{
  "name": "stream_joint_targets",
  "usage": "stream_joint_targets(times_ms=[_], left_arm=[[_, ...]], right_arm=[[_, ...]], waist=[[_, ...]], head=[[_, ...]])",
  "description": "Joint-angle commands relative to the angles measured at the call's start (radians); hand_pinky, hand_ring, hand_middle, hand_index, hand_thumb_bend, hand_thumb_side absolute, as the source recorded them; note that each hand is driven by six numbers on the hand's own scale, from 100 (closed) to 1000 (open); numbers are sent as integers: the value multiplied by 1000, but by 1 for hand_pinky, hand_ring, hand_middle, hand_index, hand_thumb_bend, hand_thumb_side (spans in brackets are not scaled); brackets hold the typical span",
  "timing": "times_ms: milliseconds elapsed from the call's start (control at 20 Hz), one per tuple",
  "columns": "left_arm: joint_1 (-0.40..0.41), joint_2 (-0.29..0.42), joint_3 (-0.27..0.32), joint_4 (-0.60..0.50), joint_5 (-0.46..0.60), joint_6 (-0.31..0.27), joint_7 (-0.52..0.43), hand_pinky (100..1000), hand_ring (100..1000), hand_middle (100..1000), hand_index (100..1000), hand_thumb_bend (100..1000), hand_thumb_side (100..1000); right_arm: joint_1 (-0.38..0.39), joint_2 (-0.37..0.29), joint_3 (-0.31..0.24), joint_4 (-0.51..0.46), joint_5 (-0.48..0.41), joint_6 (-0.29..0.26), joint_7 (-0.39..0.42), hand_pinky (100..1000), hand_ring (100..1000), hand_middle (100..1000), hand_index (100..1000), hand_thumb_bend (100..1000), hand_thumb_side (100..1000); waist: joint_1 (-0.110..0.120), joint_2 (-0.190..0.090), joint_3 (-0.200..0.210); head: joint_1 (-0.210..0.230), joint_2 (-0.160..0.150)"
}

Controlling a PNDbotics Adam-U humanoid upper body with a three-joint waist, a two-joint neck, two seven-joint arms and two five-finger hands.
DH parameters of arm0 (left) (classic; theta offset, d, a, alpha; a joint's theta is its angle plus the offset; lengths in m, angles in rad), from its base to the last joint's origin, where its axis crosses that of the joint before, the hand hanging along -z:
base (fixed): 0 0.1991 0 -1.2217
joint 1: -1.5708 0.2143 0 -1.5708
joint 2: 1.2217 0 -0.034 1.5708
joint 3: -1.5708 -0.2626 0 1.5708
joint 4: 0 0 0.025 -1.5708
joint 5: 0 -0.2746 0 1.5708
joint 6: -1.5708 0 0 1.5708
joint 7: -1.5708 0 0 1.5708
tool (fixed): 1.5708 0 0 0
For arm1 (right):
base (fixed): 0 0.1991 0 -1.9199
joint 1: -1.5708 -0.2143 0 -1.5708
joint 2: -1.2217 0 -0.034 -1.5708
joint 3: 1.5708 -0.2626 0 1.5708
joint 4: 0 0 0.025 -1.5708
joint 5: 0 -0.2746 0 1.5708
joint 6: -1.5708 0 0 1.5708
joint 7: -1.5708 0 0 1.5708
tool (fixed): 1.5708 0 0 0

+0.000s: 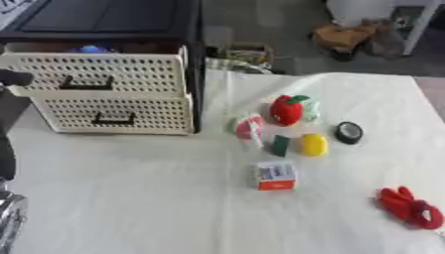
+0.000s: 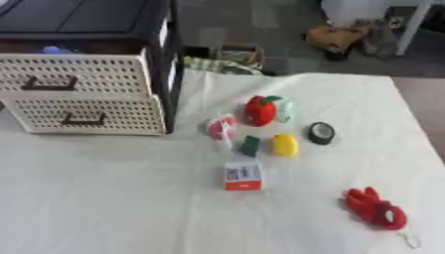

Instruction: Pick up objects from table and place into drawer.

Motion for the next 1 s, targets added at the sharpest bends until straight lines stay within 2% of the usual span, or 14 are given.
stream_joint_targets(times_ms=[50, 800, 1000], left_arm=[[-6, 10, 9, -19, -2, -6, -5, 589, 469, 614, 847, 100, 672], [-4, 1, 9, -19, 2, -11, -18, 590, 471, 615, 843, 100, 672], [-3, 0, 9, -19, 4, -12, -20, 590, 471, 615, 844, 100, 672]], right_arm=[[-9, -17, -12, -16, -6, -1, 3, 800, 603, 632, 824, 100, 816], [-12, -10, -14, -16, -9, 1, 7, 797, 597, 627, 822, 100, 807], [-11, -9, -15, -16, -8, 2, 8, 796, 595, 626, 822, 100, 806]], waist=[[2, -20, -1], [1, -24, 5], [0, -23, 8]], head=[[-5, 7], [-15, 52], [-23, 55]])
